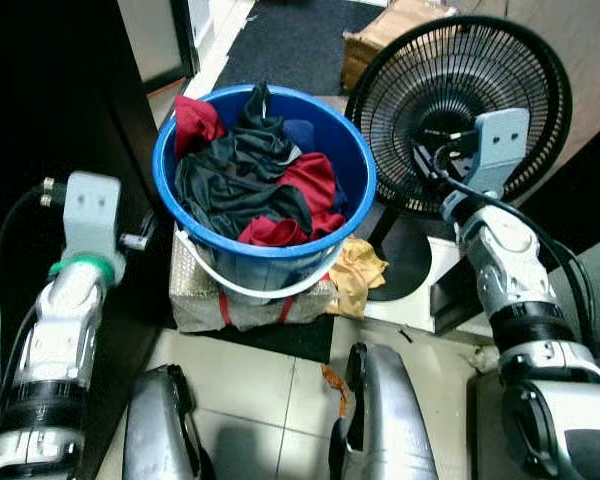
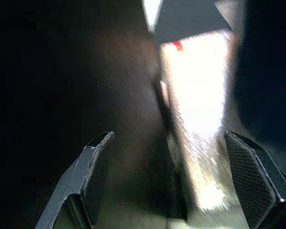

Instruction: Clothes washing

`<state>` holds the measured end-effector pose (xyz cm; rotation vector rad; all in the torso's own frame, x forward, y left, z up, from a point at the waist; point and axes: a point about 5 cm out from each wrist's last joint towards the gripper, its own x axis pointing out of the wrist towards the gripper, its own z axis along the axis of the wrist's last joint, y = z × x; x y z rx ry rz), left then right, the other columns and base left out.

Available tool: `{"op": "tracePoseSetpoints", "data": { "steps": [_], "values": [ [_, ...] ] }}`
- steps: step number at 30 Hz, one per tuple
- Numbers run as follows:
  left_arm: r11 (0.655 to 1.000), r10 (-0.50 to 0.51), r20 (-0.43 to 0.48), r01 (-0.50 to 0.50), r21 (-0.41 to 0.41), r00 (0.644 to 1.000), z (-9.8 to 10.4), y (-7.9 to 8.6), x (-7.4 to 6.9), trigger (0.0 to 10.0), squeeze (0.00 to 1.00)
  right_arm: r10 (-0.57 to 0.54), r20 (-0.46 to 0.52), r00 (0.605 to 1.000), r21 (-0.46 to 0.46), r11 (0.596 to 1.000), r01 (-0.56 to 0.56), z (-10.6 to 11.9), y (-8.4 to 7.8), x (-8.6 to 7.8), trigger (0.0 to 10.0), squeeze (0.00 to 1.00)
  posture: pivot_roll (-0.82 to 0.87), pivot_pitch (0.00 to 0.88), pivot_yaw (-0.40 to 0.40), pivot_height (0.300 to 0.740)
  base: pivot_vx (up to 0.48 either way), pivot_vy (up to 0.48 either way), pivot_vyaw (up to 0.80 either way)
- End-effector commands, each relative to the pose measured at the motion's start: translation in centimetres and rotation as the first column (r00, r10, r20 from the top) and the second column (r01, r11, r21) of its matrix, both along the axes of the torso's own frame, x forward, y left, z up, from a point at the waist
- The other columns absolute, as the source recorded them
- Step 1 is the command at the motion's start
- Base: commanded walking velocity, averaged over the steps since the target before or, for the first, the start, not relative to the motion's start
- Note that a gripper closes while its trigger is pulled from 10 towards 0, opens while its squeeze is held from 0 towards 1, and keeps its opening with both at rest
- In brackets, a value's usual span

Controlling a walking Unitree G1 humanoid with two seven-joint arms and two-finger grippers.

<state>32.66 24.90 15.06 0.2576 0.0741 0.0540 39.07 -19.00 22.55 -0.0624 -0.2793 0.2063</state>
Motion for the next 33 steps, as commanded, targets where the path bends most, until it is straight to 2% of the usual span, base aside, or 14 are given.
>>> {"op": "tracePoseSetpoints", "data": {
  "steps": [1,3,6,8,9,10,16,19,20,21,22,23,25,33],
  "values": [
    [0.998,-0.059,-0.050,0.059,-0.009,0.997,-1.2,-1.1,-0.4,10.0,0.00,-0.008,-0.021,1.000,0.010,1.000,0.008,-0.6,-0.3,-0.2,10.0,0.00,0.01,0.170,-0.017,0.440,0.000,0.000,0.00],
    [0.994,-0.104,-0.085,0.102,-0.037,0.991,-2.6,-2.7,-1.1,10.0,0.00,-0.006,-0.018,1.000,0.008,1.000,0.006,-0.6,-0.3,-0.3,10.0,0.00,0.01,0.162,-0.015,0.440,0.000,0.000,0.00],
    [0.994,-0.101,-0.091,0.098,-0.045,0.991,-2.9,-3.1,-1.2,10.0,0.00,-0.004,-0.017,1.000,0.008,1.000,0.005,-0.6,-0.3,-0.3,10.0,0.00,0.01,0.161,-0.015,0.440,0.000,0.000,0.00],
    [0.997,-0.046,-0.088,0.050,0.050,0.995,-3.2,-2.5,-1.0,10.0,0.00,0.001,-0.013,1.000,0.008,1.000,0.000,-0.6,-0.2,-0.4,10.0,0.00,0.01,0.156,-0.016,0.440,0.000,0.000,0.00],
    [0.997,-0.046,-0.088,0.050,0.050,0.995,-3.2,-2.5,-1.0,10.0,0.00,0.001,-0.013,1.000,0.008,1.000,0.000,-0.6,-0.2,-0.4,10.0,0.00,0.01,0.156,-0.016,0.440,0.000,0.000,0.00],
    [0.994,-0.023,-0.068,0.030,0.104,0.997,-2.9,-2.0,-0.8,10.0,0.00,0.003,-0.011,1.000,0.008,1.000,-0.002,-0.5,-0.2,-0.5,10.0,0.00,0.01,0.153,-0.016,0.440,0.000,0.000,0.00],
    [0.994,0.025,-0.010,-0.024,0.111,1.000,-1.1,-0.7,0.1,10.0,0.00,0.007,-0.002,1.000,0.013,1.000,-0.007,-0.3,-0.1,-0.5,10.0,0.00,0.01,0.142,-0.009,0.440,0.000,0.000,0.00],
    [0.999,-0.030,-0.001,0.030,0.035,1.000,-0.4,-0.7,-0.2,10.0,0.00,0.011,0.003,1.000,0.015,1.000,-0.011,-0.3,0.0,-0.6,10.0,0.00,0.01,0.145,-0.009,0.440,0.000,0.000,0.00],
    [0.999,-0.030,-0.001,0.030,0.035,1.000,-0.4,-0.7,-0.2,10.0,0.00,0.011,0.003,1.000,0.015,1.000,-0.011,-0.3,0.0,-0.6,10.0,0.00,0.01,0.145,-0.009,0.440,0.000,0.000,0.00],
    [0.995,-0.095,-0.002,0.094,-0.044,0.996,-0.1,-1.2,-0.7,10.0,0.00,0.012,0.004,1.000,0.014,1.000,-0.012,-0.3,0.0,-0.7,10.0,0.00,0.01,0.147,-0.008,0.440,0.000,0.000,0.00],
    [0.995,-0.095,-0.002,0.094,-0.044,0.996,-0.1,-1.2,-0.7,10.0,0.00,0.012,0.004,1.000,0.014,1.000,-0.012,-0.3,0.0,-0.7,10.0,0.00,0.01,0.147,-0.008,0.440,0.000,0.000,0.00],
    [0.981,-0.160,0.008,0.160,-0.106,0.987,0.3,-1.9,-1.6,10.0,0.00,0.014,0.004,1.000,0.013,1.000,-0.014,-0.3,0.0,-0.7,10.0,0.00,0.01,0.150,-0.005,0.440,0.000,0.000,0.00],
    [0.961,-0.221,0.036,0.224,-0.161,0.975,1.1,-3.0,-2.9,10.0,0.00,0.018,0.004,1.000,0.012,1.000,-0.018,-0.4,0.1,-0.9,10.0,0.00,0.01,0.152,-0.003,0.440,0.000,0.000,0.00],
    [0.963,-0.237,0.060,0.243,-0.118,0.970,1.9,-3.6,-5.0,10.0,0.00,0.030,0.009,1.000,0.012,0.999,-0.030,-0.4,0.5,-1.1,10.0,0.00,0.02,0.156,0.001,0.440,0.000,0.000,0.00]
  ]
}}
